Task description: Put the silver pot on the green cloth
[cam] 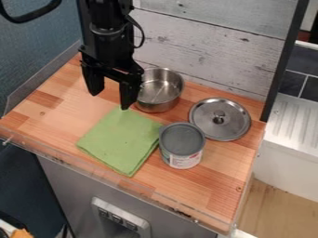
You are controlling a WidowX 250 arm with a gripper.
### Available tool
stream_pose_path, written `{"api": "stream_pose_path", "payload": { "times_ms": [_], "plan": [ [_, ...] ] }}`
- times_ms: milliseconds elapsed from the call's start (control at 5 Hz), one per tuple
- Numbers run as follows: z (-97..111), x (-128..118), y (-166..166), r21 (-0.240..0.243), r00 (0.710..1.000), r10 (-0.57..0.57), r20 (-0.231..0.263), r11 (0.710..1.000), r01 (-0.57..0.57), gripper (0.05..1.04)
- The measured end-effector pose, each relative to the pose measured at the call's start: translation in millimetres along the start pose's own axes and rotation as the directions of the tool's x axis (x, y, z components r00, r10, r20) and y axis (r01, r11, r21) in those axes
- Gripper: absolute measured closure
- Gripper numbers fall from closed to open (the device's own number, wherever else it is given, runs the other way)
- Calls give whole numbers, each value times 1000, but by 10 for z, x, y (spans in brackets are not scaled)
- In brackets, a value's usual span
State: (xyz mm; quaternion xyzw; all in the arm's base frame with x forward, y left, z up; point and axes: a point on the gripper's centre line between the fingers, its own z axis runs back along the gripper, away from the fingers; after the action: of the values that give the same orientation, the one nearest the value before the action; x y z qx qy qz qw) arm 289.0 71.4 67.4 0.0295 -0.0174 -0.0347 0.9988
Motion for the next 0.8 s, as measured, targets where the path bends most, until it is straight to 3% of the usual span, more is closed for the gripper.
{"api": "stream_pose_path", "payload": {
  "times_ms": [200,800],
  "plan": [
    [-94,-20,-20,-10,999,-2,-34,1000,1,83],
    [-301,1151,-524,-35,992,-127,-15,991,126,83]
  ]
}}
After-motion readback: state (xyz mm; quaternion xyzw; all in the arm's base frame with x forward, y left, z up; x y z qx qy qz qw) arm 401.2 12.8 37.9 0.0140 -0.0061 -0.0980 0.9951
